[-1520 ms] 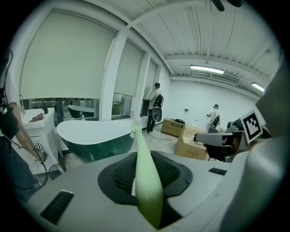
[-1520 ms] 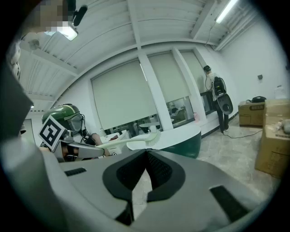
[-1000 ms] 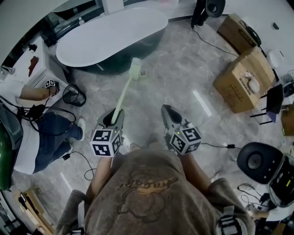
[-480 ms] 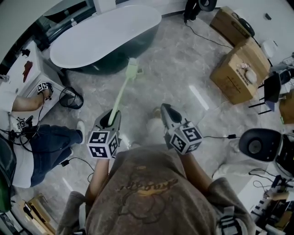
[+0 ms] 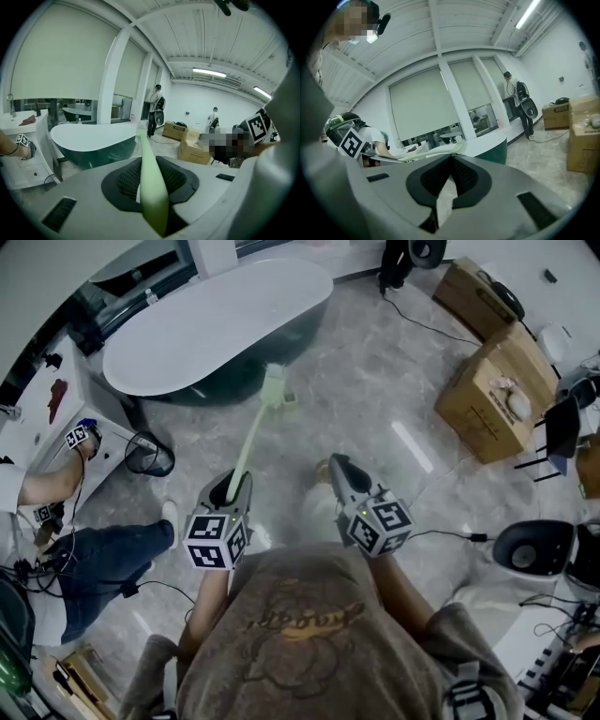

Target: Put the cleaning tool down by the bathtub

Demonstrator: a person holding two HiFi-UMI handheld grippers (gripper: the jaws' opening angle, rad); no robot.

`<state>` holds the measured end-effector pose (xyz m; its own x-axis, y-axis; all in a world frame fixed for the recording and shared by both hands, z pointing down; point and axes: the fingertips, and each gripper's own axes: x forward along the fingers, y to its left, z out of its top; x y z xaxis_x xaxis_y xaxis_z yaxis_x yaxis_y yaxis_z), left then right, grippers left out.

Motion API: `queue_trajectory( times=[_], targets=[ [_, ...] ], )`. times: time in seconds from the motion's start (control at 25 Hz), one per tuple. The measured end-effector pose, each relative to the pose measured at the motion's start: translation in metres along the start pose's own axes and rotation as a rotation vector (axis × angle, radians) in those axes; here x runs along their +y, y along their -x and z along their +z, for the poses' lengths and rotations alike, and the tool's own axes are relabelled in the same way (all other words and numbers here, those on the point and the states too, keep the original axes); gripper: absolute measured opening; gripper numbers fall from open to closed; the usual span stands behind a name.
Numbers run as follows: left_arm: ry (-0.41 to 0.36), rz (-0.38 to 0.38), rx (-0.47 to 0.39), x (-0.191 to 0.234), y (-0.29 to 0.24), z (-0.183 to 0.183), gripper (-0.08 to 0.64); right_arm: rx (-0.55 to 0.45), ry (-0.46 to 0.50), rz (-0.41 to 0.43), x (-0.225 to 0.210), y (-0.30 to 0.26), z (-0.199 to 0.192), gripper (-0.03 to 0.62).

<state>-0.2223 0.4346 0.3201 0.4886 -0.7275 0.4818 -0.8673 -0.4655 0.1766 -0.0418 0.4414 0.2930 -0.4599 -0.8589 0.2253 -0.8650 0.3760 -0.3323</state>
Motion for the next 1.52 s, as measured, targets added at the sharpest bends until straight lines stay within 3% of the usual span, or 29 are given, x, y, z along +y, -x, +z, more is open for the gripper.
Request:
queue_trajectory(
  times=[0.32, 0.76, 1.12, 1.52],
  targets=[
    [0.006, 0.004, 0.012, 0.003, -0.055, 0.025, 0.100, 0.031, -0.013, 0.017, -0.042, -0.040, 0.016, 0.000],
    [0.005, 0.019, 0.048, 0.016, -0.148, 0.090, 0.100, 0.037, -0.048, 0.057, -0.117, -0.122, 0.070, 0.000],
    [0.040, 0.066, 0.045, 0.013, -0.223, 0.146, 0.100, 0.051, -0.052, 0.113, -0.192, -0.180, 0.120, 0.000],
    [0.094, 0.088, 0.030, 0.023, -0.283, 0.172, 0.100, 0.108, -0.050, 0.133, -0.246, -0.229, 0.135, 0.000]
  ],
)
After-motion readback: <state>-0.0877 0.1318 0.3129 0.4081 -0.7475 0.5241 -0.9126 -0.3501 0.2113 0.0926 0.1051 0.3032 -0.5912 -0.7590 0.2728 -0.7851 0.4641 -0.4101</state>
